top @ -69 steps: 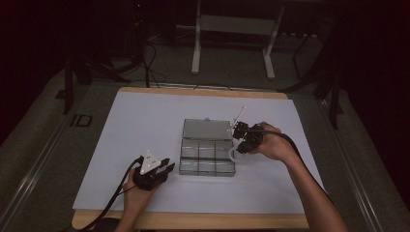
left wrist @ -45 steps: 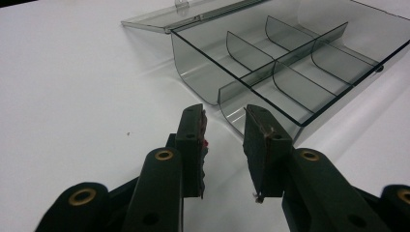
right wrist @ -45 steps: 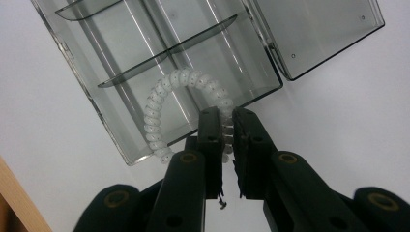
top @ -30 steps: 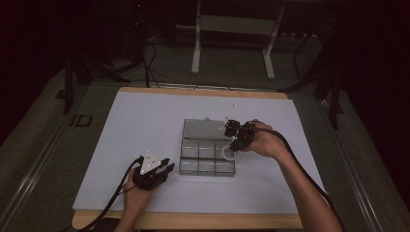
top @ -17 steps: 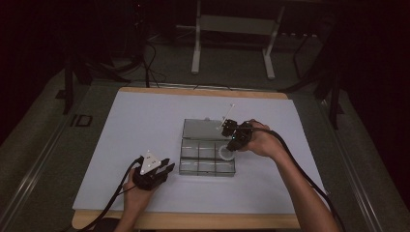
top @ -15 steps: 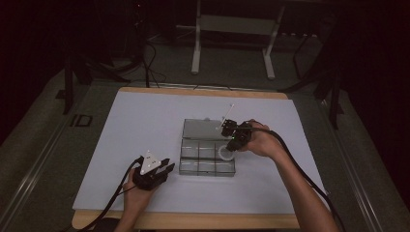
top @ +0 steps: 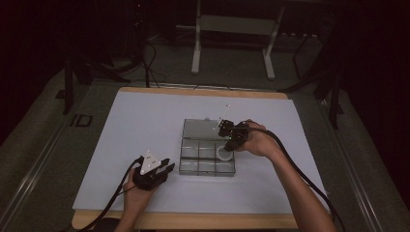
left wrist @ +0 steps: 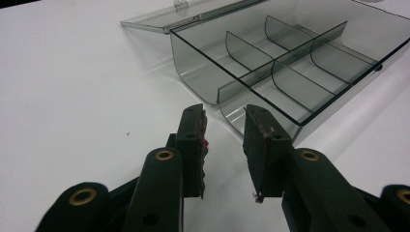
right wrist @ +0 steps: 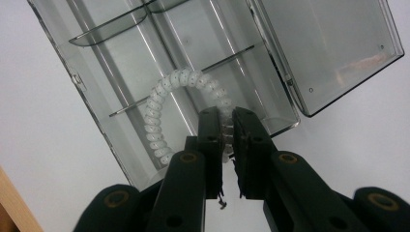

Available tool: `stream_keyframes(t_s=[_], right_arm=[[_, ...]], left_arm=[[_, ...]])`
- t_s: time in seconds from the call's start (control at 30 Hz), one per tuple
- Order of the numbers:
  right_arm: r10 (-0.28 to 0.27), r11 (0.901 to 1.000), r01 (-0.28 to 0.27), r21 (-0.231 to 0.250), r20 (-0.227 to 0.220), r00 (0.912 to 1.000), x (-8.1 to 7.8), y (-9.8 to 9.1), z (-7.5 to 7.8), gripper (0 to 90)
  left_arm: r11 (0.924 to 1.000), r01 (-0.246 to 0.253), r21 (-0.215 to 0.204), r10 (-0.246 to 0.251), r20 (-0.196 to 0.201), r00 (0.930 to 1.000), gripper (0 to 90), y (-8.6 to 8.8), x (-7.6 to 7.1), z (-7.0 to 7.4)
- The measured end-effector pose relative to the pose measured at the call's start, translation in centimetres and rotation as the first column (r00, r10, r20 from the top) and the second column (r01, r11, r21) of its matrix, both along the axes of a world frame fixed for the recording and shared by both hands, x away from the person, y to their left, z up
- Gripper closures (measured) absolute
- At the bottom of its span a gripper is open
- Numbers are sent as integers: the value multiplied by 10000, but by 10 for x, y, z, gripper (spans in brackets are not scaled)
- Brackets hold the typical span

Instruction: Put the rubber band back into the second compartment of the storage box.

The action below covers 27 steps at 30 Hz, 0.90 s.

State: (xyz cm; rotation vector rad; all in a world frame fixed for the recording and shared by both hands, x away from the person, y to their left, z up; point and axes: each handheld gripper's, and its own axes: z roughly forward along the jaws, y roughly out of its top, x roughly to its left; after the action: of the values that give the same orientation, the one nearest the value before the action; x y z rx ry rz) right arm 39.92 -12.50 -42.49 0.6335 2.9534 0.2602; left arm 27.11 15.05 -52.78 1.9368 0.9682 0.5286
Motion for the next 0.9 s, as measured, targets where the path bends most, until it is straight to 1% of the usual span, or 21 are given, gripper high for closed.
stream_keyframes(t_s=[0.33, 0.5, 0.73, 0.9], right_arm=[[7, 10000, -7, -43, -16, 10000, 2, 5, 0, 823], [-10, 9999, 9, -156, -47, 10000, 4, 6, -4, 823], [-82, 9999, 81, -107, -44, 10000, 6, 9, -5, 823], [21, 9998, -21, -191, -17, 10000, 6, 12, -4, 823]], left_arm=[[10000, 11, -13, -11, 7, 10000, 697, 0, 0, 0], [10000, 11, -39, -11, -3, 10000, 695, 0, 0, 0], [10000, 34, -38, -34, -13, 10000, 693, 0, 0, 0], [10000, 33, -39, -33, -20, 10000, 691, 0, 0, 0]])
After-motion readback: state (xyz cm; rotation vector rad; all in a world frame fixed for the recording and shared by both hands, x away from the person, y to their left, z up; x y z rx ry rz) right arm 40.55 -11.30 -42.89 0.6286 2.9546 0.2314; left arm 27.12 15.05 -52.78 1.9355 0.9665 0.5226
